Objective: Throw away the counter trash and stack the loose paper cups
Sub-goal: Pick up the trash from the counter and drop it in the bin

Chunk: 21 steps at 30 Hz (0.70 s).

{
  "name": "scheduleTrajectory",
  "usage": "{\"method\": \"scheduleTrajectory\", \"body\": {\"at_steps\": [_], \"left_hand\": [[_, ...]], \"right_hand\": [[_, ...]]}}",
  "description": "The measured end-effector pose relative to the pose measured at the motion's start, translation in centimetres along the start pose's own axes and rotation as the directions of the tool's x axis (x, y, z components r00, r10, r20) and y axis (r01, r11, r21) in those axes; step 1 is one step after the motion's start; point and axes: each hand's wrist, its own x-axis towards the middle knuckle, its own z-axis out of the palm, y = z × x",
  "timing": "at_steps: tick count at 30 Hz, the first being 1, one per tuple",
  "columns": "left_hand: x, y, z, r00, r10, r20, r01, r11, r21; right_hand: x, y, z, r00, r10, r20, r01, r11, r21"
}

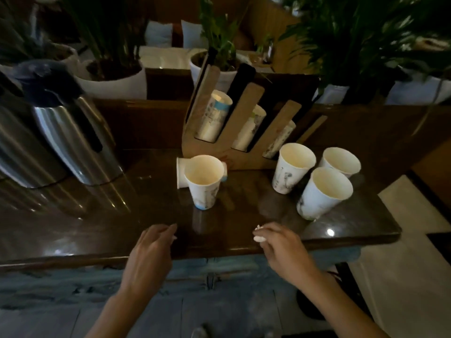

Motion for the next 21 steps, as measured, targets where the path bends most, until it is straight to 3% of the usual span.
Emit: {"method": "scheduleTrajectory", "body": {"at_steps": [4,10,13,21], "left_hand": [[-1.3,3.8,-0.2,0.997,0.068,0.024,-0.068,0.997,0.024],[-2.4,18.3,4.9,0.923,0.351,0.154,-0.307,0.918,-0.252],[-1.1,25.9,9.1,0.879,0.382,0.286,-0.263,0.888,-0.378],[1.2,44.9,24.0,0.722,0.364,0.588,-0.108,0.899,-0.423]], "right_hand": [[-3.6,2.6,-0.3,0.999,0.014,0.047,-0.021,0.989,0.144],[-8.9,11.6,-1.3,0.986,0.155,0.053,-0.163,0.960,0.228],[-11.8,17.9,-1.8,0.962,0.271,0.035,-0.270,0.923,0.273],[-18.9,36.0,-0.4,0.799,0.587,0.130,-0.581,0.698,0.418]]}}
